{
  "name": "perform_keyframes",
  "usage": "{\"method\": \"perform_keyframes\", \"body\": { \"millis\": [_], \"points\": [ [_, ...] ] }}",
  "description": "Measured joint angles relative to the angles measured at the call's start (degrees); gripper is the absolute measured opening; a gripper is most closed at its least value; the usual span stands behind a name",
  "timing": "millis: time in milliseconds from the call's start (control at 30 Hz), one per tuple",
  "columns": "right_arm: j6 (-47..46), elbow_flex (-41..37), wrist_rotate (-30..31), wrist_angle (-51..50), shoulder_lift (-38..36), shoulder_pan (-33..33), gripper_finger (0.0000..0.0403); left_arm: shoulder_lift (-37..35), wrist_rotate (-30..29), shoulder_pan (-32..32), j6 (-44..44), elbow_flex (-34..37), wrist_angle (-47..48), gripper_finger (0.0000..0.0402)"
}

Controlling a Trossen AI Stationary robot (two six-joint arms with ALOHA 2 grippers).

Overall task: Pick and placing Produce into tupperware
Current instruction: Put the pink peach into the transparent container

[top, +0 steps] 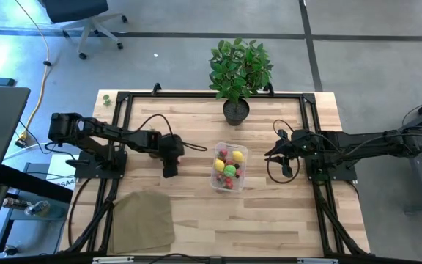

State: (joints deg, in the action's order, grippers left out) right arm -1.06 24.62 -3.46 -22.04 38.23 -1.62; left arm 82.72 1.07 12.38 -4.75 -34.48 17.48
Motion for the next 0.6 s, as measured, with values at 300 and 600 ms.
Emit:
{"method": "perform_keyframes", "body": {
  "millis": [300, 600],
  "points": [
    [0.0, 0.0, 0.0, 0.01, 0.0, 0.0, 0.0073, -0.09, 0.93, 0.0, 1.96, -0.06, -15.55, 0.0099],
    [0.0, 0.0, 0.0, 0.01, 0.0, 0.0, 0.0073, -0.11, -0.49, -0.01, 10.48, -6.55, -25.0, 0.0099]
  ]
}}
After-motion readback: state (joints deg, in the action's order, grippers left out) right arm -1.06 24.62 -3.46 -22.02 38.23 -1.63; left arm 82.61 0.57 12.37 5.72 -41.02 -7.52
